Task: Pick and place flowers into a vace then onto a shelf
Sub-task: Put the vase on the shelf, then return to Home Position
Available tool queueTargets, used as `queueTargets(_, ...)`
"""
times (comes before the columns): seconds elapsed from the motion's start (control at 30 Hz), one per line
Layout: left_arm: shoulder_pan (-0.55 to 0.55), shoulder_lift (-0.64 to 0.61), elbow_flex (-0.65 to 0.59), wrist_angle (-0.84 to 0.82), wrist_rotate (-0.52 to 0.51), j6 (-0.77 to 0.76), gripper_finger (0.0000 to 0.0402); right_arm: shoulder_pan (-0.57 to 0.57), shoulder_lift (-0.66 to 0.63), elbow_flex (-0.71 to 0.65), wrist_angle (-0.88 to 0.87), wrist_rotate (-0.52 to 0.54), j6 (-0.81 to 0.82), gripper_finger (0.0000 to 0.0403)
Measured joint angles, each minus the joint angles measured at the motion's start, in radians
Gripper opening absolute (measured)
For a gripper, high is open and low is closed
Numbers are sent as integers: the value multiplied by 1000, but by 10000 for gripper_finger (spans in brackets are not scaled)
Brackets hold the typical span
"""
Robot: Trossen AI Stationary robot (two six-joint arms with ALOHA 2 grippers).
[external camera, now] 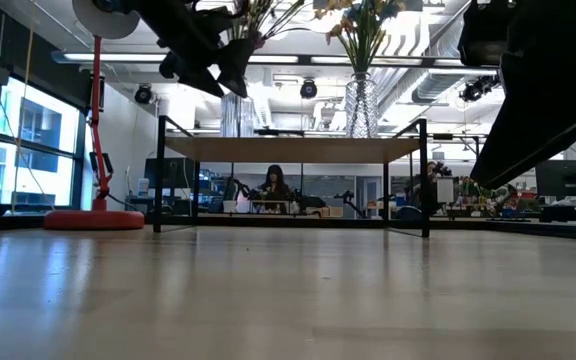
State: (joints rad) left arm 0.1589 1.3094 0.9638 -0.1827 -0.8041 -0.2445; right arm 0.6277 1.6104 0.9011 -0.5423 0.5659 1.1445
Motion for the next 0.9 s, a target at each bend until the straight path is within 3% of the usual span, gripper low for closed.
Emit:
queueTargets(0.37,-3,-3,0,-52,-93,-5,310,0,0,0,-1,-1,0,369)
queueTargets(0.6,-20,-41,-1,-145,-66,-111,310,0,0,0,-10,-5,0,369)
queueTargets(0.8,-107,-95,-2,-277,-30,-239,310,0,0,0,-16,-11,0,369)
queueTargets(0.9,-176,-119,2,-310,43,-289,310,0,1,0,-19,-15,0,369)
